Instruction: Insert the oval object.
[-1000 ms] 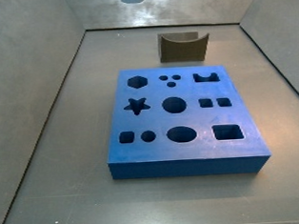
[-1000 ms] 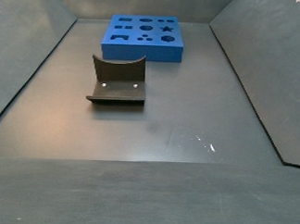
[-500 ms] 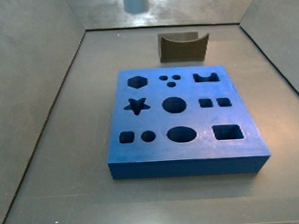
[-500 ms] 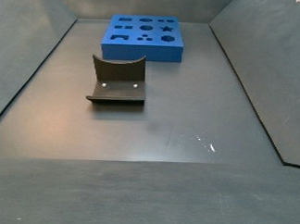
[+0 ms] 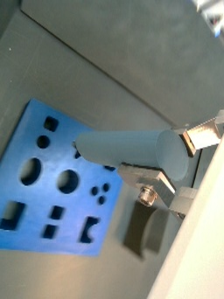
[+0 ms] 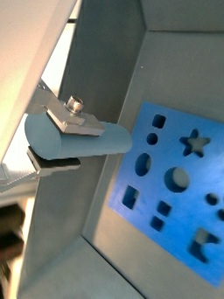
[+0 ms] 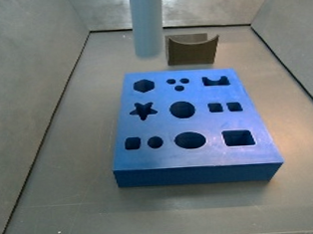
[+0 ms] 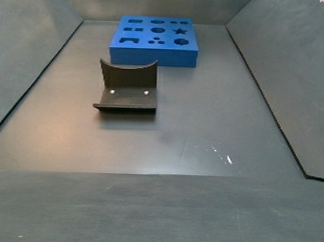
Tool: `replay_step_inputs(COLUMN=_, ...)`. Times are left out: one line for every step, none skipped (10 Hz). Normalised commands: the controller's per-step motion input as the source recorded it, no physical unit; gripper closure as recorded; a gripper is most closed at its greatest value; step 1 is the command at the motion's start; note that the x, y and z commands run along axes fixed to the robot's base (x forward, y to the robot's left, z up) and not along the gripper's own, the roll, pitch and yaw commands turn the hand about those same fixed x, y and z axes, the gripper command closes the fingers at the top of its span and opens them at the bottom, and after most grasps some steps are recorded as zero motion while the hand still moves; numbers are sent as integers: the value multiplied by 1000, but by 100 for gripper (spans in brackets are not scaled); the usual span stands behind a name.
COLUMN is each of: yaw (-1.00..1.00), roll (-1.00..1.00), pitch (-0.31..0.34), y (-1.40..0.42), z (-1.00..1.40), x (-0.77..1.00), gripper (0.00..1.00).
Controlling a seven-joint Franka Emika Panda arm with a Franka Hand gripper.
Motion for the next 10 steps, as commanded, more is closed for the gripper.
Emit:
replay_step_inputs(yaw=-869, roll=54, pitch=-43, y=-343, z=-263, x=97, gripper=100)
replay_step_inputs(yaw=-986, roll=97, pitch=-34, y=-106, z=-286, x=51, gripper=100)
replay_step_inputs(yaw=-1000, roll=189, pitch=-53, y=0, z=-420, x=51, gripper=100)
replay_step_inputs(yaw=-1000, roll=186, pitch=-59, y=0, z=-420, x=66, gripper=100)
replay_step_inputs(yaw=-989, roll=181, pitch=-64, y=0, z=-420, x=89, gripper=100)
replay_step_inputs(yaw=-794, roll=181, pitch=-53, y=-37, z=-383, x=323, gripper=100)
replay_step_inputs(yaw=-843, roll=147, pitch=-51, y=-26, z=-317, x=277, gripper=100)
replay_step_inputs(yaw=-746, roll=113, pitch=-31, y=-51, z=-231, x=389, gripper=100)
replay_step_inputs(yaw=-594, roll=90, pitch=-19, y=-89, z=-171, x=557, gripper=100)
replay_step_inputs(yaw=-574, roll=84, pitch=-16, y=-100, z=-151, x=580, gripper=100)
